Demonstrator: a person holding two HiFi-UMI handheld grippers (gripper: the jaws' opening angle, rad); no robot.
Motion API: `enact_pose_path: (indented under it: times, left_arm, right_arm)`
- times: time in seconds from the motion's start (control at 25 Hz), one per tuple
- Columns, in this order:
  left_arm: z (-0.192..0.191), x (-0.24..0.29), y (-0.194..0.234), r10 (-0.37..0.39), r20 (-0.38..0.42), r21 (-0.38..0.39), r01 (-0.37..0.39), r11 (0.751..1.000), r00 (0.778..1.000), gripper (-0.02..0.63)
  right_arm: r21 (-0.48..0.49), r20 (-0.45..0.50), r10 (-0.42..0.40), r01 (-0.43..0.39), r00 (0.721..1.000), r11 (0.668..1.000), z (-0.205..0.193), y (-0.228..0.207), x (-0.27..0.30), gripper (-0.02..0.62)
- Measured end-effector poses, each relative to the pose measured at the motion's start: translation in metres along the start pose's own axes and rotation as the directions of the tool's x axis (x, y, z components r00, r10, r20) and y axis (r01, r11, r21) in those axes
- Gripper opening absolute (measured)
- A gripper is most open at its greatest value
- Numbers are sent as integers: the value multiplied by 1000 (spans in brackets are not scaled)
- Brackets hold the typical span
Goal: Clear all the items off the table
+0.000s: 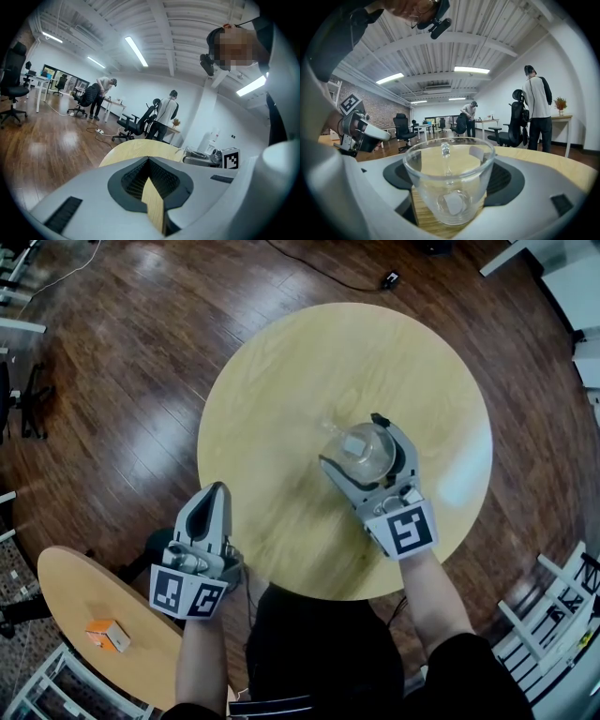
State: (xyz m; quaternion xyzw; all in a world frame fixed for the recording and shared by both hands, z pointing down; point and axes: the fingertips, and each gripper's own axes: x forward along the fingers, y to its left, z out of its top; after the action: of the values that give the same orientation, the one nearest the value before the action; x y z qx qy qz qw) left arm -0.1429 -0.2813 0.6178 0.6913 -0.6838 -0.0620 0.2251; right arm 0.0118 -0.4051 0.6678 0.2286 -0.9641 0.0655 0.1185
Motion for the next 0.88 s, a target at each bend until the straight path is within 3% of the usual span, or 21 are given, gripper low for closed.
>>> enact_pose_path:
  times: [0.4,0.68,0.88]
  left_arm:
    - [-2,1,-18,-26,-2,28,26,999,1000,2]
    - [26,3,-48,-63,50,55,61,997,997,2]
    - [57,-14,-64,-41,130,72,32,997,991,2]
  right_arm:
    - [5,40,-5,5,999,1000,22,-1,-16,417]
    - [-41,90,3,1,996,999,69,-6,-45,417]
    - [-73,124,47,-38,991,997,110,2,-68,417]
